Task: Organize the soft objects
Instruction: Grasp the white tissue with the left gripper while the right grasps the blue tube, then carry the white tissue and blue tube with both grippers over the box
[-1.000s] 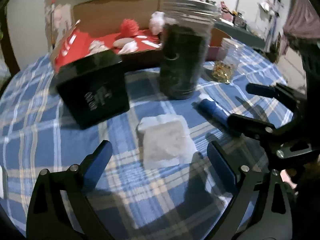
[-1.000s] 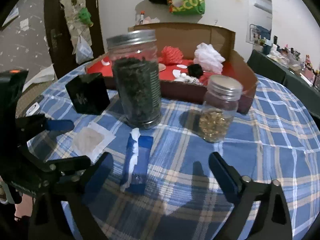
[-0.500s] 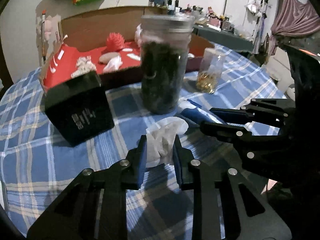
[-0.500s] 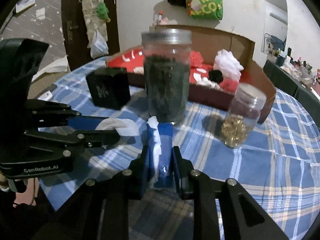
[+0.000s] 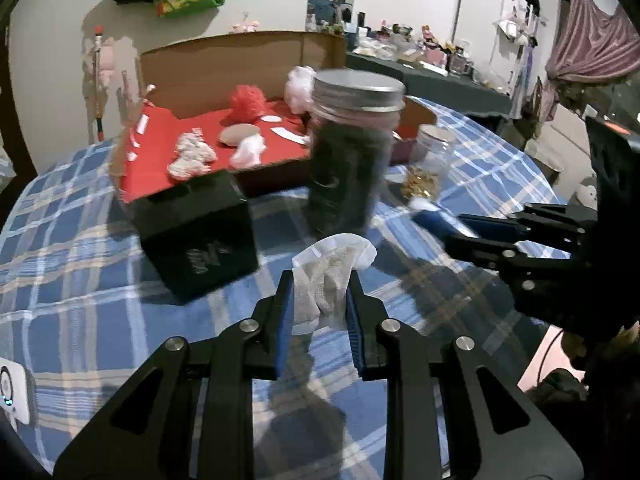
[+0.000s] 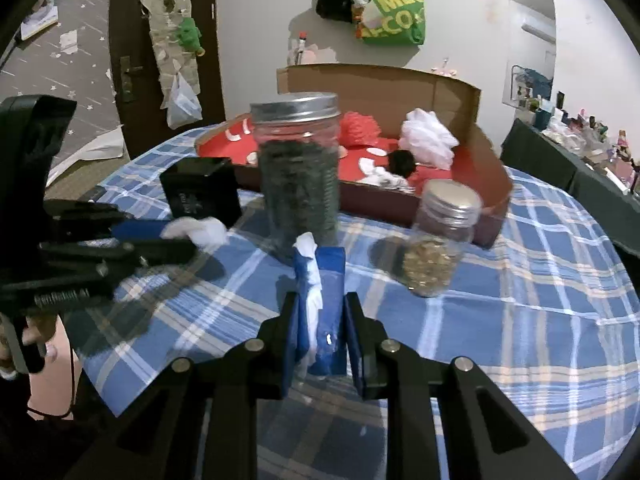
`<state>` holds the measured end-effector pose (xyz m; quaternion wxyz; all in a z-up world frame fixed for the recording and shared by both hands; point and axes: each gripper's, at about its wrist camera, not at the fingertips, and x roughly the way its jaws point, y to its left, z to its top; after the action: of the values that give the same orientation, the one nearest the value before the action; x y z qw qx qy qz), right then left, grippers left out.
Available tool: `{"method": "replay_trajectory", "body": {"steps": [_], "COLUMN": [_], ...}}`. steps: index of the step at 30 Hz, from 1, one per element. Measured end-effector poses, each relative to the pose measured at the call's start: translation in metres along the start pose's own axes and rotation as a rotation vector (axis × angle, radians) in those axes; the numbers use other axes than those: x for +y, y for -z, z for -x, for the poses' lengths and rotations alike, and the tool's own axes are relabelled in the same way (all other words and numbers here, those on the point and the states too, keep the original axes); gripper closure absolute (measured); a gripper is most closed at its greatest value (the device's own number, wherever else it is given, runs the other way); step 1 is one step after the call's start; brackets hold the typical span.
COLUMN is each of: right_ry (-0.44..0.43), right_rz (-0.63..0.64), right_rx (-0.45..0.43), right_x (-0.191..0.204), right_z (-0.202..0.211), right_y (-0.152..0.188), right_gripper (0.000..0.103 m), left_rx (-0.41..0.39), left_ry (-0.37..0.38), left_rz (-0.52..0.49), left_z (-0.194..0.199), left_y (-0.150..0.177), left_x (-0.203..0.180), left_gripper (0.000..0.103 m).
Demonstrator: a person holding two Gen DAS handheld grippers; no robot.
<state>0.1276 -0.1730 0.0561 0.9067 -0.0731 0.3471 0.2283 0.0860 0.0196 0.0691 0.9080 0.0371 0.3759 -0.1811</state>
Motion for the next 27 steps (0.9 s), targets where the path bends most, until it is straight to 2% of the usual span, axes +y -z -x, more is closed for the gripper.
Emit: {"method": "replay_trajectory", "body": {"steps": [13, 27], "right_ry": [0.079, 0.15], "right_rz": [-0.009, 0.03], "right_rx": [-0.002, 0.002], "right_x": [-0.025, -0.044], "right_z": [0.015, 0.021], "right_y": [-0.009, -0.034], "right_gripper": [0.079, 0.079], "left_rx": [-0.029, -0.008], "left_ry": [-0.034, -0.063], "left_rz": [0.018, -0.003], "left_z": [0.022, 0.012], "left_y": [-0.018, -0.047], "left_x": [0.025, 0.043], "left_gripper": [0.081, 0.081]}}
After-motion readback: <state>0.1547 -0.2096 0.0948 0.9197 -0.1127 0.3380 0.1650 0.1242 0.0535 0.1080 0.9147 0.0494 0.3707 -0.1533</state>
